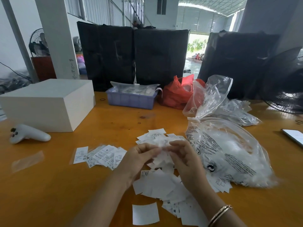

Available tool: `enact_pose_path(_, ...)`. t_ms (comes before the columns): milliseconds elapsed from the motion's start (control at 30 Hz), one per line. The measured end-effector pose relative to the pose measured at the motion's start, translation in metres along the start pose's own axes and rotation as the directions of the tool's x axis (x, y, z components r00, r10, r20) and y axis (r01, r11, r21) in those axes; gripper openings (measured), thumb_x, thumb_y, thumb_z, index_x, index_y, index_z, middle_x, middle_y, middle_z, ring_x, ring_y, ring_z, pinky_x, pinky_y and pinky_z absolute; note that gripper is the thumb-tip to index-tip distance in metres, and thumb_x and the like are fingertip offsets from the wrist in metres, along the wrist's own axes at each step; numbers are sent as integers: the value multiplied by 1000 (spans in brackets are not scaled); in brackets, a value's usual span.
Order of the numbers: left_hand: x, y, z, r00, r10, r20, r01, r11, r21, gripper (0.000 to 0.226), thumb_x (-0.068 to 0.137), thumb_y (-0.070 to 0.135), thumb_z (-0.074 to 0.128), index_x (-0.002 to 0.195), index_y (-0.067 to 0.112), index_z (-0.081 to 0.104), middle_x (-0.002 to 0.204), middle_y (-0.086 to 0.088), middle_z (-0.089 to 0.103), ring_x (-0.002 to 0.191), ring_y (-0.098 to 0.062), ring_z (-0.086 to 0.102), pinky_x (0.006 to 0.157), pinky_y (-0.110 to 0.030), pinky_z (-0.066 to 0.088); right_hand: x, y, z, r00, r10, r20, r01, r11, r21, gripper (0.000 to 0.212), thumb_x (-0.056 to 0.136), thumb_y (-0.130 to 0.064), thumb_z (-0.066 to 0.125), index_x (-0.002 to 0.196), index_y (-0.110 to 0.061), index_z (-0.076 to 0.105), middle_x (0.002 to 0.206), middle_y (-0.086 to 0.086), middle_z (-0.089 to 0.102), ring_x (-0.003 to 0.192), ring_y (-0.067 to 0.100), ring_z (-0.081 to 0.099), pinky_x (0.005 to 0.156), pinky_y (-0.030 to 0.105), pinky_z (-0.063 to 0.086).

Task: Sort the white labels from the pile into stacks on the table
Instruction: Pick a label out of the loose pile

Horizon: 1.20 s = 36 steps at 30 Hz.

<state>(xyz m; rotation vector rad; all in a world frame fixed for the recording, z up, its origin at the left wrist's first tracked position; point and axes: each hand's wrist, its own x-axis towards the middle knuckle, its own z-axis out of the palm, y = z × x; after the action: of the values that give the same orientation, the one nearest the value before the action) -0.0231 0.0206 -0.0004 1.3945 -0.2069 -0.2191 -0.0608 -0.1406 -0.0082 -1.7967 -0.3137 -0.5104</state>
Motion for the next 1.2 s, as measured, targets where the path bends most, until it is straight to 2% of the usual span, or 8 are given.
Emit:
enact_pose_path(167,0,0,-2,999,19,42,-25,988,154,25,60,42,76,78,24,78,80,1,75,72,-7,68,66,-16,50,3,0,-4,981,185,-61,-167,959,228,33,91,-7,57,113,-32,57,105,-18,65,89,19,67,75,35,58)
enact_pose_path(267,-1,-1,0,997,-5,73,-7,986,166,23,59,41,77,76,25,78,79,2,75,73,-8,68,72,-25,50,7,2,-7,950,313,-9,-297,910,288,41,91,-17,59,122,-42,50,100,-13,69,87,9,68,76,27,55)
enact_pose_path(400,-2,-2,0,999,11,43,-19,985,173,11,66,32,79,74,23,77,78,0,73,72,-9,66,73,-24,52,8,6,-9,929,369,-22,-351,900,260,48,86,-9,66,118,-43,55,69,-5,58,66,10,57,64,22,52)
enact_pose_path(500,-3,-1,-1,999,36,32,-40,989,139,19,67,29,79,77,15,71,91,-10,75,88,-20,70,78,-27,55,9,4,-12,918,380,-112,-320,879,354,35,85,-6,66,101,-36,71,77,6,63,72,16,60,67,27,56)
enact_pose_path(600,-4,2,-1,997,44,56,-50,994,99,23,72,23,78,85,7,66,91,-9,75,87,-23,73,68,-23,57,8,-4,-16,915,362,-181,-233,837,494,20,81,-9,68,76,-27,75,83,5,72,76,18,67,65,23,56)
enact_pose_path(733,-5,1,1,987,157,25,-157,937,312,9,81,19,74,81,15,66,78,0,75,74,-17,71,58,-18,52,8,-15,-19,930,335,-151,-169,754,634,12,70,-18,69,63,-28,70,81,6,73,73,16,70,64,20,56)
enact_pose_path(967,-5,-4,2,949,316,-9,-260,799,542,11,79,28,76,77,28,65,75,13,70,70,-5,66,65,-22,57,6,-10,-12,939,301,-167,-214,891,400,5,83,-7,66,86,-11,64,80,7,73,73,20,71,62,20,55)
enact_pose_path(1200,-3,-3,1,927,374,-6,-303,763,571,11,81,24,75,79,28,65,76,19,68,71,0,65,64,-12,51,5,-4,-10,973,167,-161,-168,986,6,17,86,-8,66,80,-23,61,75,-5,71,70,14,69,63,28,58)
